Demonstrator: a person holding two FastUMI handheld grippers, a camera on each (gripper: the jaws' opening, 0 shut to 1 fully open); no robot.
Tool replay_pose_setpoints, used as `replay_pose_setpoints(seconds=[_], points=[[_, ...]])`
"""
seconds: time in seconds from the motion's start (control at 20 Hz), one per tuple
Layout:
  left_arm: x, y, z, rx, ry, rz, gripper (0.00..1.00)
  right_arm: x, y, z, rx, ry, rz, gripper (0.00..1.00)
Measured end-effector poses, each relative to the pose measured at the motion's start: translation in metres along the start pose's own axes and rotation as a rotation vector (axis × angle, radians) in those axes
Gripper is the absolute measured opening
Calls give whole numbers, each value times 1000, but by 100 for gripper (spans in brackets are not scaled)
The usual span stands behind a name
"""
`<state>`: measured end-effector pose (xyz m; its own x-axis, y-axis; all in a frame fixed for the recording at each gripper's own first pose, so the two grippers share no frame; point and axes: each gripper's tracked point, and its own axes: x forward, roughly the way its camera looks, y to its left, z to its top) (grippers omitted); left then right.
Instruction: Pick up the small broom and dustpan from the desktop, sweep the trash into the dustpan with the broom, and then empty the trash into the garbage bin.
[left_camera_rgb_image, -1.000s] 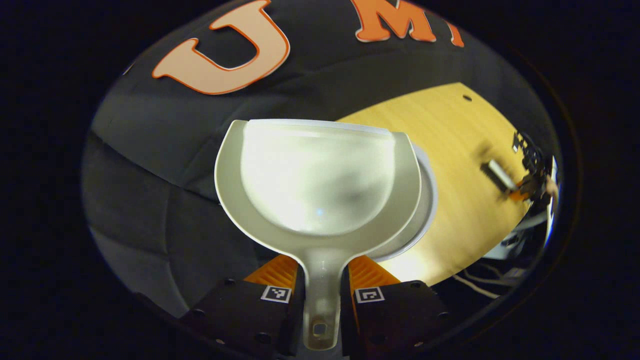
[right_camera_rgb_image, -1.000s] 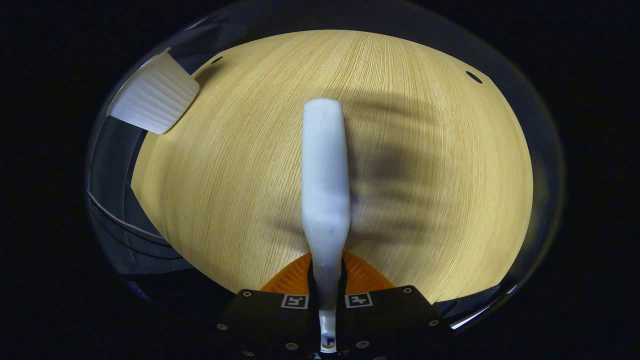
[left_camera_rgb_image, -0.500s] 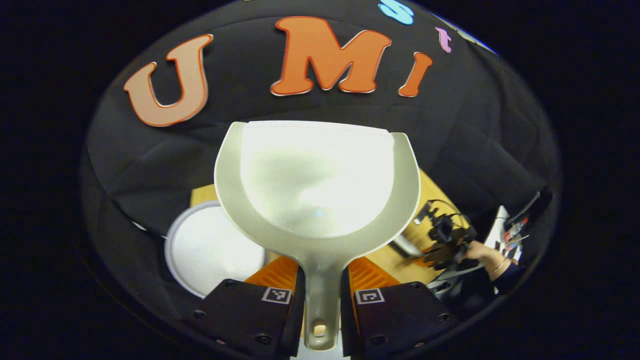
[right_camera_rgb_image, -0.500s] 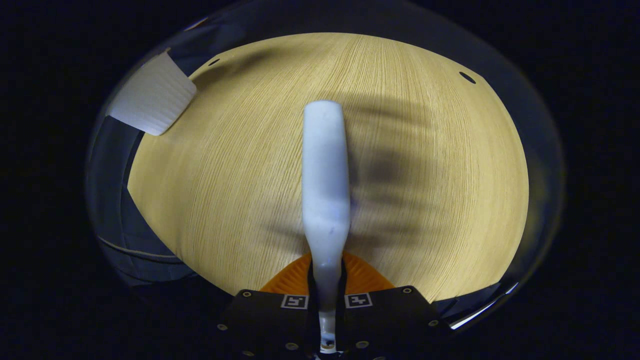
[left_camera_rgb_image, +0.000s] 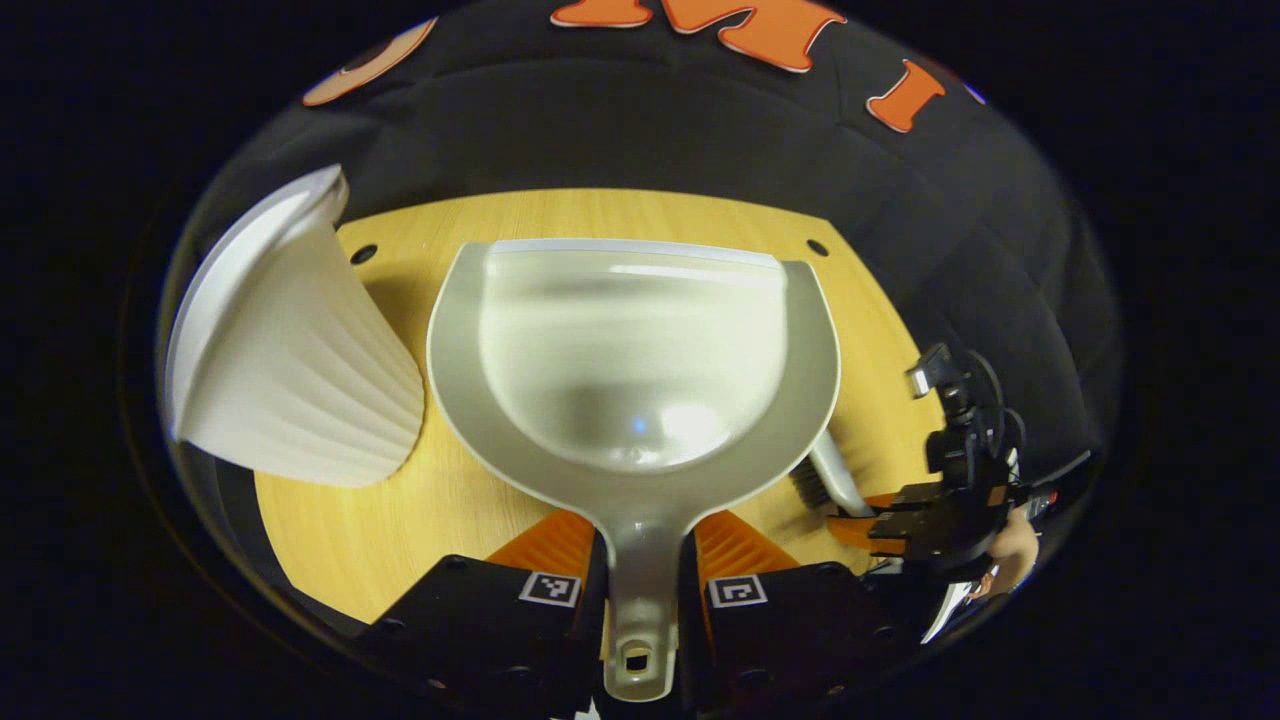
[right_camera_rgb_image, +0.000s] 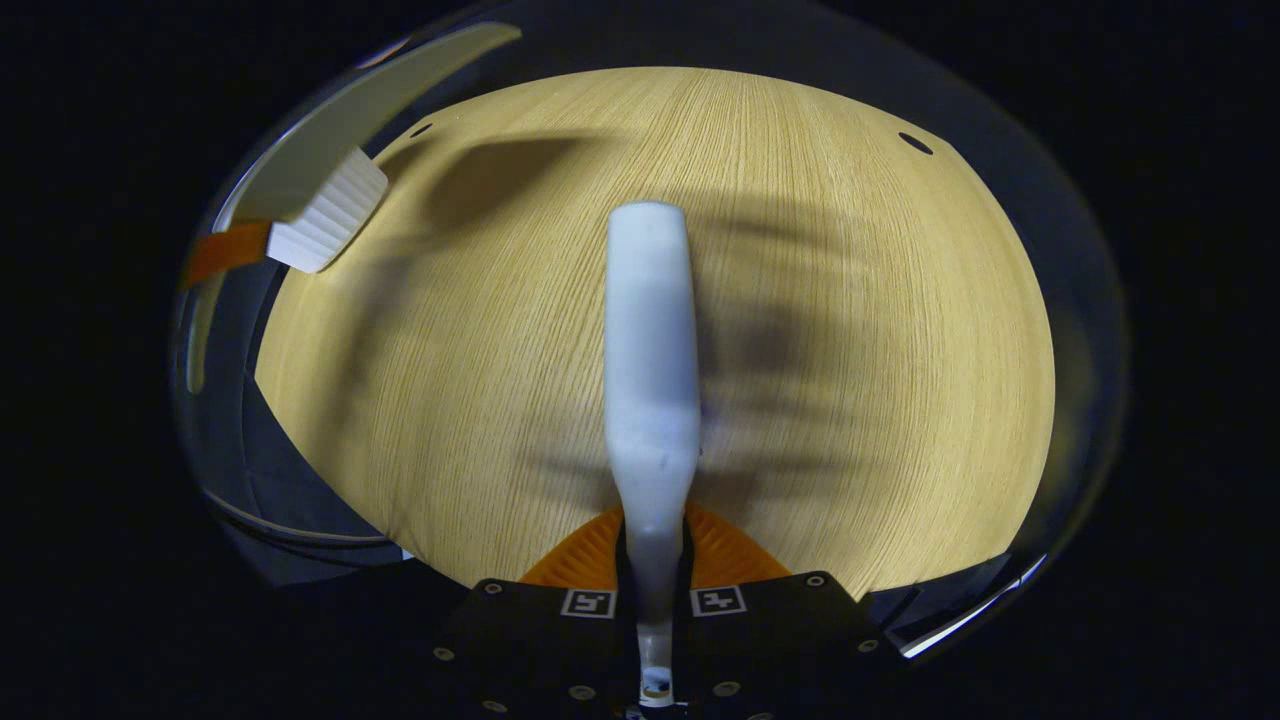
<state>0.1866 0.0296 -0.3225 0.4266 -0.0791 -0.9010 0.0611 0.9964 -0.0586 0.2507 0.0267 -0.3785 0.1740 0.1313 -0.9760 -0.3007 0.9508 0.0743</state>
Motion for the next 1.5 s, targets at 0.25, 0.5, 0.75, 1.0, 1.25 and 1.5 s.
replay_pose_setpoints(seconds=[0.25, 0.5, 0.75, 1.0, 1.25, 1.5], points=[[55, 47, -31, -83, 101, 59, 32, 0, 1, 6, 28, -12, -14, 12], [66, 63, -41, -96, 128, 91, 32, -1, 3, 13, 48, -19, -24, 13], [79, 67, -44, -100, 126, 98, 32, 3, 6, 20, 50, -19, -33, 12], [79, 67, -47, -91, 139, 112, 35, 8, 4, 24, 57, -31, -37, 14], [75, 78, -53, -71, 168, 106, 100, 7, 5, 34, 107, -79, -16, 15], [37, 86, -51, -48, 120, 85, 99, -17, 11, 48, 168, -215, 30, 98]])
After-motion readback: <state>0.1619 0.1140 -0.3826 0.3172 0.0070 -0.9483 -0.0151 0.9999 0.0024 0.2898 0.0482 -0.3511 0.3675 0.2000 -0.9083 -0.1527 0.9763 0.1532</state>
